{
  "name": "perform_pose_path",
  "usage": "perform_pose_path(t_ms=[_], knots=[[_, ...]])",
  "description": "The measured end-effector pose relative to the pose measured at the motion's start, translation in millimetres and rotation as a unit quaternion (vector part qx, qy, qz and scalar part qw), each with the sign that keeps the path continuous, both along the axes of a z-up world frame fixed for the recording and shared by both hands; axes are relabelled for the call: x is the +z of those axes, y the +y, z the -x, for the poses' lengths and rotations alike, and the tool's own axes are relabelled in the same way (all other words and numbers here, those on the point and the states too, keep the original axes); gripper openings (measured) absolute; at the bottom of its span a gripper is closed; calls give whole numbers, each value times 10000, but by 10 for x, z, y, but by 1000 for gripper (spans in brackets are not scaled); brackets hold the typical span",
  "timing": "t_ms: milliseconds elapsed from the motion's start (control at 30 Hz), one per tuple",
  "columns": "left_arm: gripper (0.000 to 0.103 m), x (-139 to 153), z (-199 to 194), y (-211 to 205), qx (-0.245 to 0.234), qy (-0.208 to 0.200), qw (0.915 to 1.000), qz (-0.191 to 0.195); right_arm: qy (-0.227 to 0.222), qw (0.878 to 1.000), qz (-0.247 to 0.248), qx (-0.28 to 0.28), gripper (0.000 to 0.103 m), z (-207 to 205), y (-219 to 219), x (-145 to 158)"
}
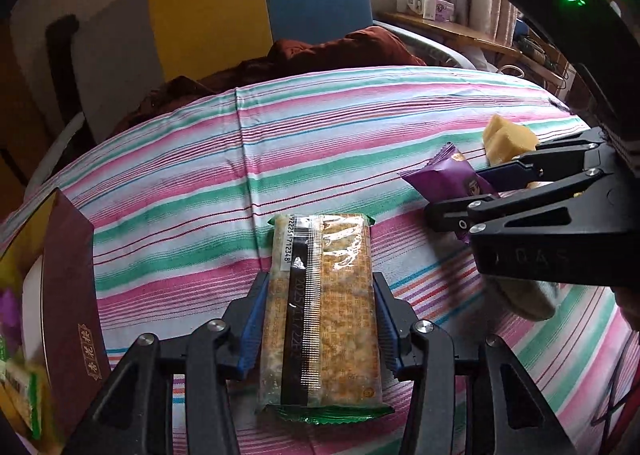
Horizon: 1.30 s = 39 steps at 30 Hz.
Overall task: Organize objects
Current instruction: 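Carry the cracker pack and purple packet into the gold tray with both grippers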
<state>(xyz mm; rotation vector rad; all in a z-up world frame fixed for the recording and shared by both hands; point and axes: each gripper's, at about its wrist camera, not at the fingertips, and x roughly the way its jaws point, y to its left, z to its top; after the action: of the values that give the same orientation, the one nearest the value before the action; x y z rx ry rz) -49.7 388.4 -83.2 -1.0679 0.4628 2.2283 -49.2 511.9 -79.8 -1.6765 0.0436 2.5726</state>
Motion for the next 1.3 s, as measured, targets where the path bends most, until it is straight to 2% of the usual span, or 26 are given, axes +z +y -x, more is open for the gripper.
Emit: perform_pose_path(t_ms=[733, 900, 1033, 1300], knots=[[50, -8, -9, 0, -5, 128, 9999, -47, -4, 9999, -153, 55, 44, 53, -38, -41], [48, 37, -36, 21, -125, 130, 9998, 58, 41, 9999, -155, 59, 44, 63, -36, -45], [48, 211, -171, -55, -336, 15, 9994, -78, 109, 9998, -167, 92, 44, 72, -25, -54], [48, 781, -442, -411, -549, 252, 9968, -516, 217, 9990, -367, 96, 44, 10, -134, -49]])
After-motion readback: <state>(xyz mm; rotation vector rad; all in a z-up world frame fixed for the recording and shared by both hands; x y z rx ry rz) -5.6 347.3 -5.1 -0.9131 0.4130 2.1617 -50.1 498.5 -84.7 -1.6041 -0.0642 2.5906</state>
